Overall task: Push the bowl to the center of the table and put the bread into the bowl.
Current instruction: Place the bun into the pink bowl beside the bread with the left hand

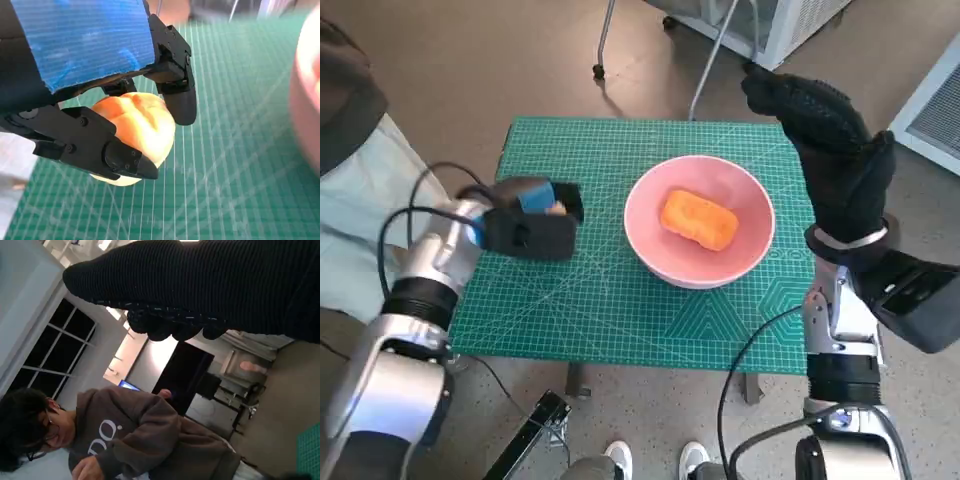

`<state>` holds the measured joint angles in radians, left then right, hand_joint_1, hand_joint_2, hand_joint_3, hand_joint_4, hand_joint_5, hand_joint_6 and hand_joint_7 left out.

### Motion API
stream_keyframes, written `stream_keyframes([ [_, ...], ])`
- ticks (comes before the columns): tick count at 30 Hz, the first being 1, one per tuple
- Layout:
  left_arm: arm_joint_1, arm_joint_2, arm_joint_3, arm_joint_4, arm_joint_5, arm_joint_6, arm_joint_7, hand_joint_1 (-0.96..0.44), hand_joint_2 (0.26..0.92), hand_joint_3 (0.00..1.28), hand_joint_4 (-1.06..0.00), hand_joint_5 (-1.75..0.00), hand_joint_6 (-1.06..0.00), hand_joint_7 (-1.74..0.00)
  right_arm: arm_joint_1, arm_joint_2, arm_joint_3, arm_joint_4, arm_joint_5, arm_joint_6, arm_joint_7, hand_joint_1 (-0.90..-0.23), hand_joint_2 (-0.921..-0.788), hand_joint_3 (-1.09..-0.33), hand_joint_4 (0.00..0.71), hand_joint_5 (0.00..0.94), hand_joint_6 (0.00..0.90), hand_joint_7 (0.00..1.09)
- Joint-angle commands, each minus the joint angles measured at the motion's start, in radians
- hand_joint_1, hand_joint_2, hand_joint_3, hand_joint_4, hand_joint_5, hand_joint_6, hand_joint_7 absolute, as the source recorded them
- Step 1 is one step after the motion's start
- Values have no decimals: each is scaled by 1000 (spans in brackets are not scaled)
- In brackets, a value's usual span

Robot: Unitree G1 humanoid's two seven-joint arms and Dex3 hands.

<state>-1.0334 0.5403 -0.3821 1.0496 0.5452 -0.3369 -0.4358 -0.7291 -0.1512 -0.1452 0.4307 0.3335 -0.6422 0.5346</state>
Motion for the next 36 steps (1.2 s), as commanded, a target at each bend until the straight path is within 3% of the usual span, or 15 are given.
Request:
stream_keyframes([
  [1,-43,23,57,-105,-62,-29,-15,0,921,144,-586,-1214,-559,-1300,21,3,4,0,1,14,0,-703,-921,-716,220,56,-1,740],
  [15,-31,-45,113,-366,-169,-123,-22,0,921,140,-574,-1240,-577,-1269,20,5,8,-10,1,27,1,-702,-921,-720,218,56,-1,739],
  [24,-6,-118,61,-489,-137,-73,-47,-1,920,160,-530,-1231,-583,-1316,19,3,8,-6,5,29,8,-701,-921,-721,217,57,-1,739],
  [30,13,-165,25,-487,-136,-54,-67,-1,920,170,-492,-1304,-594,-1272,21,3,8,-9,9,31,9,-698,-921,-719,217,57,-1,740],
  [32,19,-176,15,-484,-141,-28,-90,-1,920,181,-493,-1335,-566,-1269,22,1,7,-9,12,31,11,-696,-921,-718,217,57,-1,740],
  [34,22,-181,4,-491,-141,23,-131,-1,921,250,-427,-1387,-474,-1373,23,0,6,-10,15,31,12,-695,-921,-718,217,57,-1,740],
  [35,23,-183,-1,-497,-140,51,-151,-41,894,249,-343,-1104,-369,-1166,24,-1,5,-11,16,31,13,-694,-921,-717,217,57,-1,740],
  [36,22,-187,-7,-504,-137,89,-176,-67,891,222,-335,-835,-332,-976,25,-2,4,-12,18,31,14,-694,-921,-717,218,58,-1,740],
])
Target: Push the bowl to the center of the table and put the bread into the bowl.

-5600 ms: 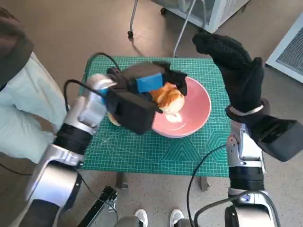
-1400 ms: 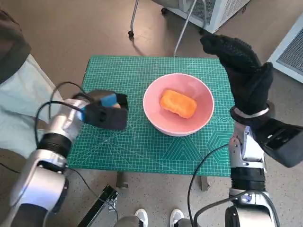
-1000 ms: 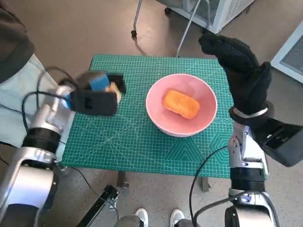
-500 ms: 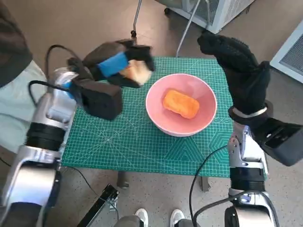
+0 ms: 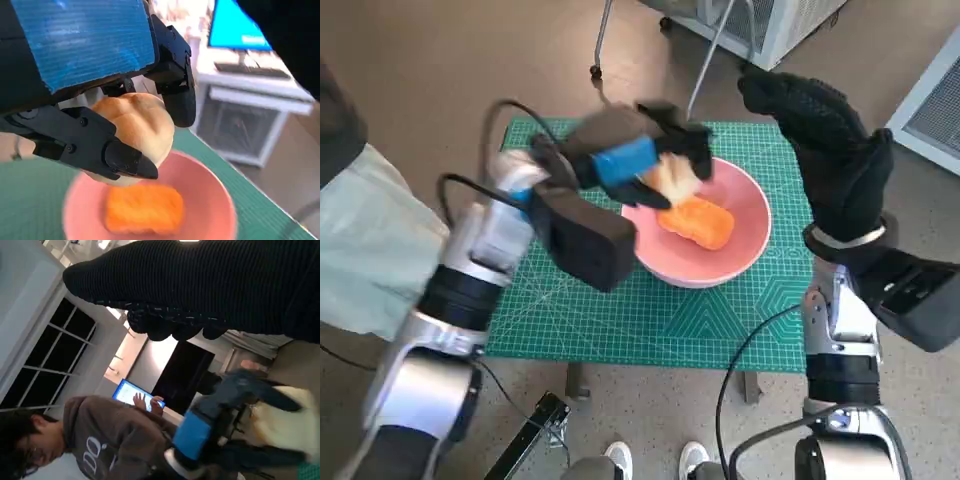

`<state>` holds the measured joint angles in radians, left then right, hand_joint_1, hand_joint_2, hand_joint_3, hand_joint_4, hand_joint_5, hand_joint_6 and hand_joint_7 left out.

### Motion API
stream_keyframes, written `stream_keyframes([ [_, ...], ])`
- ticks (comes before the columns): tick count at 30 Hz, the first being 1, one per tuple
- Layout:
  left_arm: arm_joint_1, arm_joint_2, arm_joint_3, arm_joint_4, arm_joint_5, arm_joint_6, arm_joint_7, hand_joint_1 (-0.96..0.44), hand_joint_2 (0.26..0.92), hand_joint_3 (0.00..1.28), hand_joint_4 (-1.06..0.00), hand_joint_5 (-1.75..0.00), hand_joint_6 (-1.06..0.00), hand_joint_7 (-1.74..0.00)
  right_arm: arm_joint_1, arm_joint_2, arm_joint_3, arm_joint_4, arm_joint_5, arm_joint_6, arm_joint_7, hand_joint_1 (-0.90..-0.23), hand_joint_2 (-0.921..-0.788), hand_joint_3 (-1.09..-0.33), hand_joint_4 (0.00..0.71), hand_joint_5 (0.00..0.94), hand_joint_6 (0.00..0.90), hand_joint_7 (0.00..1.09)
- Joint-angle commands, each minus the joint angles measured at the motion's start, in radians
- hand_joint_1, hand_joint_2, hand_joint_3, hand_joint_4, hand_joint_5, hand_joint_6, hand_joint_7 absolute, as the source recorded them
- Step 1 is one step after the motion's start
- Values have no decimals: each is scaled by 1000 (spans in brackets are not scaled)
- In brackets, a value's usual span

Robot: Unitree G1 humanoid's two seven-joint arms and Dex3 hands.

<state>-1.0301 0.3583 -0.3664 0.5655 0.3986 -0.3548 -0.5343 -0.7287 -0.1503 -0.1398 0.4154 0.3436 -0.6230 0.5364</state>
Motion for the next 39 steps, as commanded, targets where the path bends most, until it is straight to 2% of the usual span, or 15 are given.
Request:
stream_keyframes([
  [1,19,-6,-26,-27,11,134,-94,-83,894,201,-327,-709,-310,-895,25,-3,-1,3,9,12,12,-694,-921,-716,218,58,-1,740],
  [3,18,-11,-34,-34,18,182,-117,-132,909,139,-304,-381,-254,-698,26,-3,-2,1,10,13,12,-694,-921,-715,218,58,-1,740],
  [6,22,-14,-33,-41,10,223,-143,-182,917,107,-280,-208,-225,-602,27,-5,-4,2,12,13,13,-694,-921,-714,218,58,-1,740],
  [15,41,-12,-6,-72,-25,267,-170,-292,918,58,-284,-78,-190,-542,20,-5,-10,14,11,10,10,-704,-921,-711,219,59,-1,740],
  [23,63,3,37,-119,-55,264,-151,-372,921,49,-317,-68,-200,-547,17,2,-12,12,8,11,0,-700,-921,-709,222,60,-1,740],
  [31,94,8,115,-142,-119,222,-110,-428,921,71,-461,-135,-313,-609,16,11,-10,2,-3,7,-19,-698,-921,-706,229,64,-1,739],
  [34,107,6,151,-136,-159,190,-91,-436,921,73,-495,-243,-338,-673,15,14,-9,1,-10,2,-29,-691,-921,-706,230,64,-1,739],
  [36,117,3,177,-126,-190,166,-78,-445,921,74,-467,-387,-343,-712,14,15,-9,3,-18,-6,-38,-688,-921,-707,231,64,-1,739],
  [39,133,-4,223,-106,-248,127,-62,-456,921,79,-459,-465,-347,-731,11,14,-9,9,-31,-19,-53,-685,-921,-708,232,64,-1,739],
])
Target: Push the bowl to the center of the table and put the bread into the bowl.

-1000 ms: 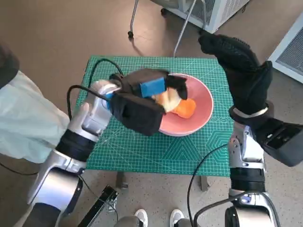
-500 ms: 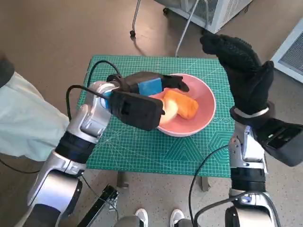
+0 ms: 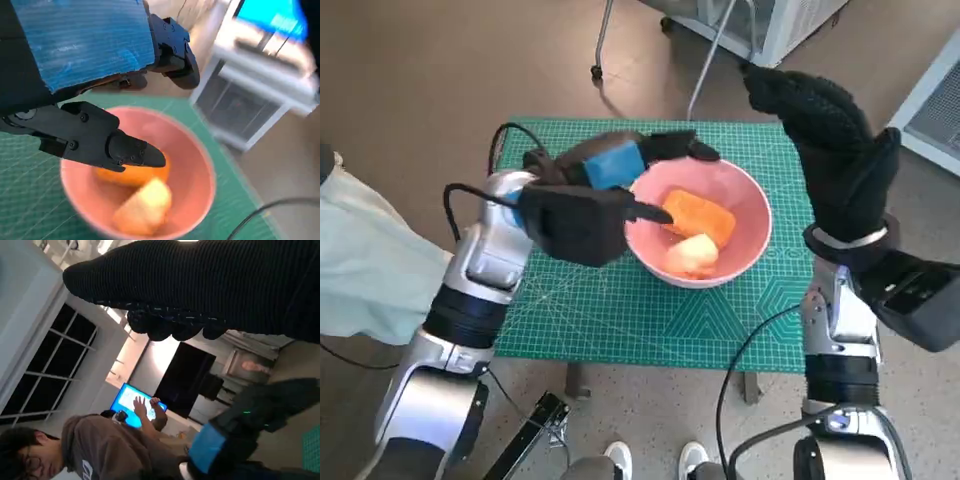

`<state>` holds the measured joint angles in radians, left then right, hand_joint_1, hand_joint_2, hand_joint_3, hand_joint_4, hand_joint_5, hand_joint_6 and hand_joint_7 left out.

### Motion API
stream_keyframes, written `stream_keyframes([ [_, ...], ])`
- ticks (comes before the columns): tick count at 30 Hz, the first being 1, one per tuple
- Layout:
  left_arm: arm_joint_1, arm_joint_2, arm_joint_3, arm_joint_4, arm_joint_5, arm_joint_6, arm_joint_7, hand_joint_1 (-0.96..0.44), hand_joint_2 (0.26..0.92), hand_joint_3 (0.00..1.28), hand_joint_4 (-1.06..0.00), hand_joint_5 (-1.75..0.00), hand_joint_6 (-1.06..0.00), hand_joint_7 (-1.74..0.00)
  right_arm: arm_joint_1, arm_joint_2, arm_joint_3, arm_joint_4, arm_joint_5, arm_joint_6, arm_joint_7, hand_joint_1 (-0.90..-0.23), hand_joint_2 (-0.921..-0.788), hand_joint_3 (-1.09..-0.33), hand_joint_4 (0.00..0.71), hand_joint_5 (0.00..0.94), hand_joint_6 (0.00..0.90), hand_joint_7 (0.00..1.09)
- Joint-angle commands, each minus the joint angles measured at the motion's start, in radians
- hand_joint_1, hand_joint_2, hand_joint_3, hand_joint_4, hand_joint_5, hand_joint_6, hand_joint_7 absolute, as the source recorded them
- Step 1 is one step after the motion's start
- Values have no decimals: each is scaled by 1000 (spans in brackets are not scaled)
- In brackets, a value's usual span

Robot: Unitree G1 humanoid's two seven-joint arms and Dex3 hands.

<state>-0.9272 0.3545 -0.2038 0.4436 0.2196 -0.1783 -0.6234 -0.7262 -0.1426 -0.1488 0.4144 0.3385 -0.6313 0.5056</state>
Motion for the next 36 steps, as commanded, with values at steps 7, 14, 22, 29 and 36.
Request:
stream_keyframes([
  [7,89,-45,183,0,-224,-126,85,-426,921,98,-436,-489,-357,-734,-2,11,-2,16,-58,-27,-68,-672,-921,-711,227,60,-1,740],
  [14,191,-149,259,-117,-314,-148,235,-391,921,116,-370,-453,-328,-699,-9,12,6,18,-92,-34,-111,-663,-921,-718,224,55,-1,737],
  [22,246,-184,274,-205,-316,-163,320,-350,921,151,-314,-445,-275,-652,-17,7,16,10,-125,-31,-140,-660,-921,-753,234,56,-1,738],
  [29,266,-180,274,-240,-292,-183,362,-339,921,193,-276,-437,-211,-676,-27,1,20,17,-126,-29,-139,-658,-921,-765,228,50,-1,737],
  [36,278,-191,273,-272,-300,-178,394,-326,921,203,-251,-427,-197,-713,-34,-2,27,23,-125,-27,-132,-658,-921,-768,226,47,-1,736],
])
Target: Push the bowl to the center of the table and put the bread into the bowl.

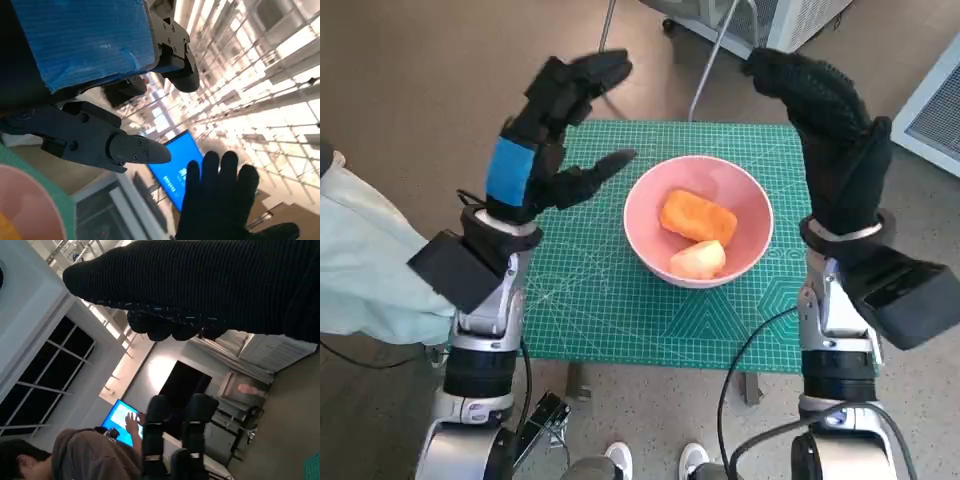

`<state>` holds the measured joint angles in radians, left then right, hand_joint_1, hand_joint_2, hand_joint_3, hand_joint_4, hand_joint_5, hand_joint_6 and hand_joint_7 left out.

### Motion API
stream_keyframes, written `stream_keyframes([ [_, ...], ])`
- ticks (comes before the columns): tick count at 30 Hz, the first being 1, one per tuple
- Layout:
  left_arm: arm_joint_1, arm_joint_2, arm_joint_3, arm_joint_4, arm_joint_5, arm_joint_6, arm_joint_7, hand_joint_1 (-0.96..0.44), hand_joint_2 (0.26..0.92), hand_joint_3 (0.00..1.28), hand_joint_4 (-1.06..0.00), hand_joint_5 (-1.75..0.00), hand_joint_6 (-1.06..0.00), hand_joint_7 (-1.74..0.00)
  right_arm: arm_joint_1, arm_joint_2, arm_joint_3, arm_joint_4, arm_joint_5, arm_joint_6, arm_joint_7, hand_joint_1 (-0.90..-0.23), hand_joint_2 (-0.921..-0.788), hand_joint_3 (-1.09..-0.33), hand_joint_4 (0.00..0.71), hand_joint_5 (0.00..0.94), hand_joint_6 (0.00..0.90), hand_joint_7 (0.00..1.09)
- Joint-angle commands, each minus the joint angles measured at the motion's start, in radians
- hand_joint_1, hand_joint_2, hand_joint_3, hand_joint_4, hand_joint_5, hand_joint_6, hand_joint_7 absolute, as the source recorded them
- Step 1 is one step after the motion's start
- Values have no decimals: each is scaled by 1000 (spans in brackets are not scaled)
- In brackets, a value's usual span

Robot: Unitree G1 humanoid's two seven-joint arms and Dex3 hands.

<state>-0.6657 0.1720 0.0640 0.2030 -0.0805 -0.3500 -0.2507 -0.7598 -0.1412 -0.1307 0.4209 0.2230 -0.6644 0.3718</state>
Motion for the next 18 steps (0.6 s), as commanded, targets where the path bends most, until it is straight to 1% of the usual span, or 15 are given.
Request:
stream_keyframes([
  [1,18,-9,4,-34,2,-7,25,-323,921,203,-246,-424,-197,-717,-1,-4,9,17,-8,7,3,-659,-921,-768,226,46,-1,737],
  [8,26,-10,-2,-53,26,-15,59,-332,921,210,-239,-398,-171,-751,-3,-9,16,5,2,20,11,-673,-921,-768,226,44,-1,739],
  [18,30,-10,-11,-64,37,-15,71,-340,921,212,-243,-386,-150,-763,-8,-18,18,7,11,27,20,-668,-921,-767,228,42,-1,740],
])
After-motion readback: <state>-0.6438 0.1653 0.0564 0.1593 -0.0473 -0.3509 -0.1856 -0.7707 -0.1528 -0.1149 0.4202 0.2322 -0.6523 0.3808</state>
